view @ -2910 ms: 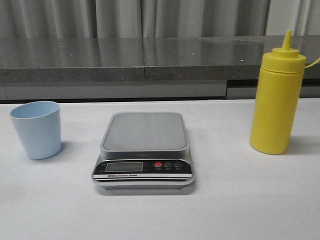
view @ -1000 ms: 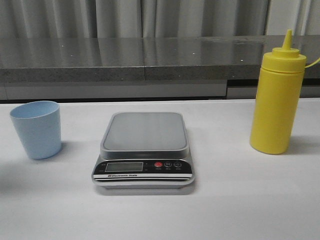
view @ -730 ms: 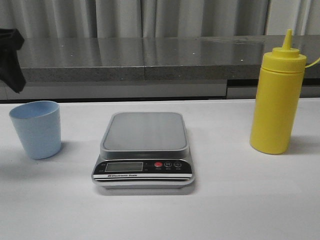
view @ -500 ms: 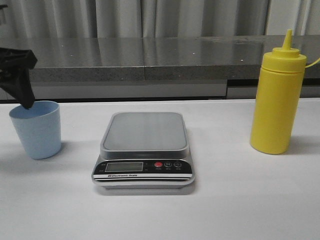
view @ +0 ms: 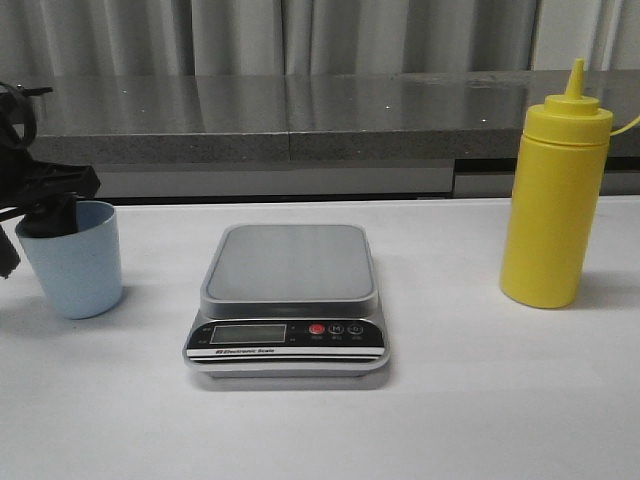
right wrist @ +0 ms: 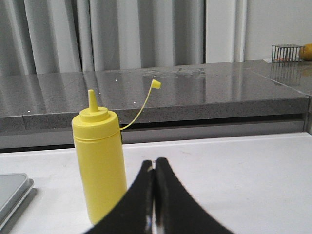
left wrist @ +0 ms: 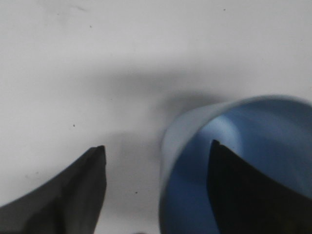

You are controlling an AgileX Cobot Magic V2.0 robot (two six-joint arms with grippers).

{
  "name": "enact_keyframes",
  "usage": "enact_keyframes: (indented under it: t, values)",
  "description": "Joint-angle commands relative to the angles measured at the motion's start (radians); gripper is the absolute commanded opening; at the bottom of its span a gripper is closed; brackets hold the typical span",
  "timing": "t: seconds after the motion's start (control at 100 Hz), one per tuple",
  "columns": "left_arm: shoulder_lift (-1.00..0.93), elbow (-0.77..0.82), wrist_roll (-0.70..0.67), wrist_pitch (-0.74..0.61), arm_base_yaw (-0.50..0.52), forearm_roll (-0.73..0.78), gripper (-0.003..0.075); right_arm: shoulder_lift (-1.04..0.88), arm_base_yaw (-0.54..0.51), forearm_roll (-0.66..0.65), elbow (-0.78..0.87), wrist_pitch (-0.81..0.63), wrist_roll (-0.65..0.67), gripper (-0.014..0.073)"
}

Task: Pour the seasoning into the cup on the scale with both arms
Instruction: 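Lower the left gripper over the light blue cup and grasp its rim, then lift the cup with the left gripper and lower it onto the scale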

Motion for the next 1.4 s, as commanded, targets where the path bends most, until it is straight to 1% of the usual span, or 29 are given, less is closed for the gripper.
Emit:
enact_keyframes:
  t: [0.0, 0.02, 0.03, 0.04, 0.07, 0.09, 0.1, 0.15, 0.16, 0.19, 0.21, 0.34, 0.41, 0.54, 0.66, 0.71, 0.8, 0.94, 1.13, 1.21, 1.39]
  values:
    - [-0.046, -0.028, 0.002, -0.031, -0.007, -0.016, 0.0267, -0.022, -0.004, -0.012, -0.019, -0.076, -0.001, -0.0061]
    - [-0.046, -0.028, 0.002, -0.031, -0.007, -0.016, 0.0246, -0.022, -0.004, -0.012, -0.019, -0.076, -0.001, -0.0061]
    - [-0.046, -0.028, 0.002, -0.031, -0.007, -0.016, 0.0214, -0.022, -0.004, -0.012, -0.019, -0.076, -0.001, -0.0061]
    - [-0.046, -0.028, 0.002, -0.031, -0.007, -0.016, 0.0214, -0.022, -0.004, -0.012, -0.019, -0.076, -0.001, -0.0061]
    - [-0.046, -0.028, 0.002, -0.031, -0.007, -0.016, 0.0159, -0.022, -0.004, -0.012, -0.019, -0.076, -0.001, -0.0061]
    - [-0.046, -0.028, 0.002, -0.031, -0.007, -0.016, 0.0137, -0.022, -0.004, -0.012, -0.019, -0.076, -0.001, -0.0061]
    - [-0.046, -0.028, 0.002, -0.031, -0.007, -0.016, 0.0106, -0.022, -0.004, -0.012, -0.019, -0.076, -0.001, -0.0061]
    - [-0.046, -0.028, 0.002, -0.031, -0.007, -0.016, 0.0036, -0.022, -0.004, -0.012, -0.019, -0.076, -0.001, -0.0061]
    - [-0.046, -0.028, 0.002, -0.031, -0.007, -0.016, 0.0036, -0.022, -0.004, -0.012, -0.019, -0.076, -0.001, -0.0061]
    - [-0.046, -0.028, 0.002, -0.031, -0.007, -0.016, -0.0009, -0.022, -0.004, -0.012, -0.019, -0.076, -0.001, -0.0061]
    - [-0.046, -0.028, 0.002, -0.031, -0.007, -0.016, -0.002, -0.022, -0.004, -0.012, -0.019, -0.076, -0.001, -0.0061]
    - [-0.046, -0.032, 0.002, -0.033, -0.007, -0.016, -0.002, -0.022, -0.004, -0.012, -0.019, -0.076, -0.001, -0.0061]
    - [-0.046, -0.054, 0.01, -0.009, -0.007, -0.016, -0.002, -0.022, -0.004, -0.012, -0.019, -0.076, -0.001, -0.0061]
    - [-0.068, -0.134, 0.026, 0.04, -0.018, -0.016, -0.002, -0.022, -0.004, -0.012, -0.019, -0.076, -0.001, -0.0061]
    - [-0.092, -0.223, 0.026, 0.066, -0.051, -0.016, -0.002, -0.022, -0.004, -0.012, -0.019, -0.076, -0.001, -0.0061]
    - [-0.094, -0.264, 0.036, 0.087, -0.076, -0.016, -0.002, -0.022, -0.004, -0.012, -0.019, -0.076, -0.001, -0.0061]
    - [-0.087, -0.325, 0.101, 0.126, -0.125, -0.016, -0.002, -0.022, -0.004, -0.012, -0.019, -0.076, -0.001, -0.0061]
    - [-0.076, -0.376, 0.107, 0.126, -0.213, 0.0, -0.002, -0.022, -0.004, -0.012, -0.019, -0.076, -0.001, -0.0061]
    - [-0.042, -0.398, 0.108, 0.126, -0.313, 0.002, -0.002, -0.022, -0.004, -0.012, -0.019, -0.076, -0.001, -0.0061]
    - [-0.022, -0.398, 0.139, 0.122, -0.35, 0.002, -0.002, -0.022, -0.004, -0.012, -0.019, -0.076, -0.001, -0.0061]
    - [0.022, -0.399, 0.149, 0.094, -0.398, 0.002, -0.002, -0.022, -0.004, -0.012, -0.019, -0.076, -0.001, -0.0061]
